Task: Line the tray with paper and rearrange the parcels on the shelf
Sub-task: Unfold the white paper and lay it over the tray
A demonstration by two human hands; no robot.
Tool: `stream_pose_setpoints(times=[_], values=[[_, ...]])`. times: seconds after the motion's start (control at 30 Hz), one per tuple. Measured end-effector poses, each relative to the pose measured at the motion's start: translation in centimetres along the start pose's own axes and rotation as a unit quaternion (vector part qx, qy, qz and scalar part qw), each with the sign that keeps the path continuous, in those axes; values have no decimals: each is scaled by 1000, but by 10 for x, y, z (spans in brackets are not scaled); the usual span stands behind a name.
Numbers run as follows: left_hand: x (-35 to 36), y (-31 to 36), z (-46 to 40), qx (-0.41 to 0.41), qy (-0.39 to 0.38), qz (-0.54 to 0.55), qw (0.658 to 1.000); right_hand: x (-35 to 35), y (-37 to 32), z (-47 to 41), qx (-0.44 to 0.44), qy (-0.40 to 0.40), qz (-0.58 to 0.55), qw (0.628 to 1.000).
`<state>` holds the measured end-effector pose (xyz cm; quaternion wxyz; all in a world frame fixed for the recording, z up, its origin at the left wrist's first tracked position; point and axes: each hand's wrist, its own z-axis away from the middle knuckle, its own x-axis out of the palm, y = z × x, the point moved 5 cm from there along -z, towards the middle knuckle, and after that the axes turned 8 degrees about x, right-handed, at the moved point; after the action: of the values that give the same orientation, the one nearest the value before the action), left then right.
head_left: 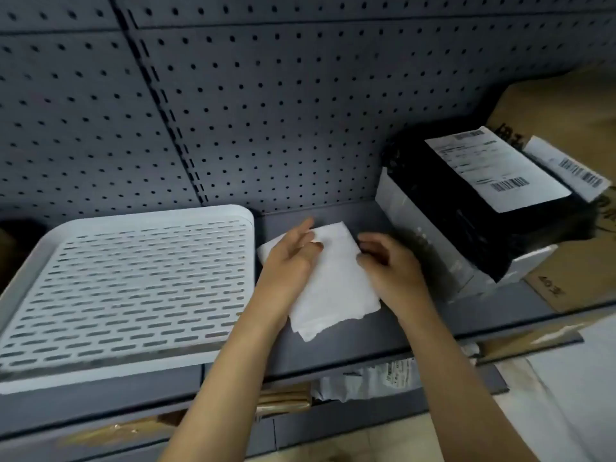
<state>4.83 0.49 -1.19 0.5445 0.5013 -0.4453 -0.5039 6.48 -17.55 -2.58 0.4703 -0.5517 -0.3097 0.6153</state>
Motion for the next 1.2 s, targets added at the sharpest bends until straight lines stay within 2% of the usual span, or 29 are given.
stream_pose_setpoints(times=[0.37,0.57,0.67,0.73,0.9,1.0,1.1,1.2], values=[[-1,15,3,-19,31,69,997,2,-31,-2,-37,8,-74,997],[-38,45,6,74,113,99,986,-5,-74,16,-69,-27,-141,987],[-60,63,9,103,93,64,988,-10,-109,36,-107,-51,-153,981],[-75,66,9,91,68,63,992,-6,-131,50,-126,-78,-168,975],[-103,64,25,3,-37,230,972,18,-173,81,-143,-146,-231,951],[-131,68,41,-16,-18,288,957,42,-187,92,-141,-169,-241,945],[-167,78,53,19,-3,327,945,72,-195,104,-149,-143,-221,953],[-207,89,64,49,32,311,949,104,-201,119,-172,-47,-169,969]])
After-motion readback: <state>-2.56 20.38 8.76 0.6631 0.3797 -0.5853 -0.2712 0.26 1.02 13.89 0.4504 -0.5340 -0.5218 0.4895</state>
